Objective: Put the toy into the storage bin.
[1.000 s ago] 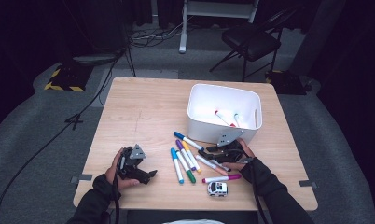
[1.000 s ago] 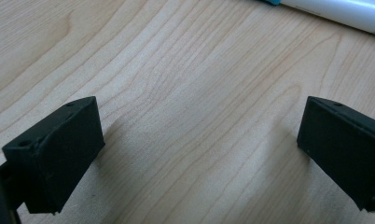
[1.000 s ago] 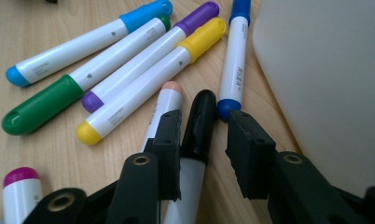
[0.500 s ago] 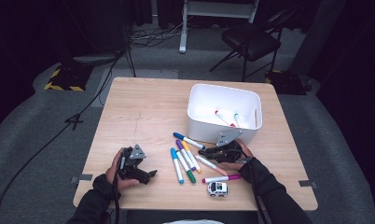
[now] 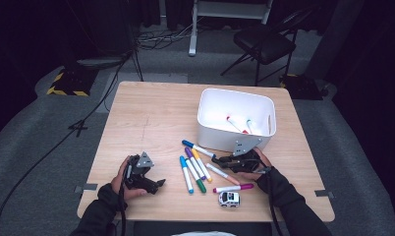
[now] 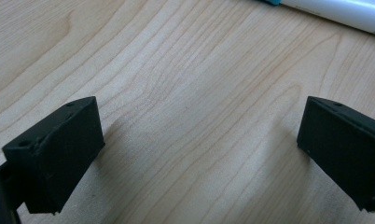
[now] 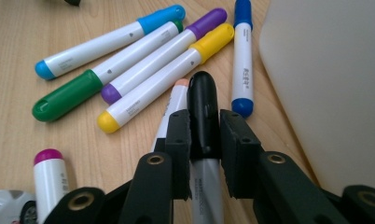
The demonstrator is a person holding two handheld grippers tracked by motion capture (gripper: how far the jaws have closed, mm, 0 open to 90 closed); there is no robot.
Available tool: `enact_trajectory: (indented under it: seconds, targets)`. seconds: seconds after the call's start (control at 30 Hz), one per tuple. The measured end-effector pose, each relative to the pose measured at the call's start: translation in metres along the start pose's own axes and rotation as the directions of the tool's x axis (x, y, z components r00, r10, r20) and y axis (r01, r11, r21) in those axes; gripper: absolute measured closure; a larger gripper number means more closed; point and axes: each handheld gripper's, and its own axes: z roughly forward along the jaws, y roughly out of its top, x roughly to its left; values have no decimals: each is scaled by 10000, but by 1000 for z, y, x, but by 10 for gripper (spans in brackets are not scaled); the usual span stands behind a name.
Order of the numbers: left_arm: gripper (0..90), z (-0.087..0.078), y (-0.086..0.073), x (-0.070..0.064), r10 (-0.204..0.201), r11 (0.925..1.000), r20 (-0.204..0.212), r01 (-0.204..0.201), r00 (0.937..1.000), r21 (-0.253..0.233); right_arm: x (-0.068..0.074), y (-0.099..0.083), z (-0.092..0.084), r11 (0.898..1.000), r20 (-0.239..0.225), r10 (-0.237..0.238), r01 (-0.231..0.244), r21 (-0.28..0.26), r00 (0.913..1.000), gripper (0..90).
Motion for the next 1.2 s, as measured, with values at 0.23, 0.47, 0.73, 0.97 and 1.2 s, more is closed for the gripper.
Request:
enact_trajectory:
  seconds: [0.23,0.47,0.73,0.97,1.2]
  targets:
    - [6,0,0,0,33,10000,-17,-33,10000,-42,3,9,-23,9971,79,-234,240,-718,9997,749]
    - [6,0,0,0,-10,10000,17,10,10000,2,9,19,-45,9936,260,-514,537,-994,9983,749]
    - [6,1,0,-1,-112,9999,137,112,9998,-1,8,37,-73,9865,632,-783,865,-1393,9949,749]
    - [6,1,0,-1,-152,9999,152,152,9998,3,6,54,-97,9803,972,-949,1100,-1640,9907,749]
    - [6,1,0,-1,-173,9998,227,173,9996,15,3,70,-115,9790,1198,-980,1174,-1669,9879,749]
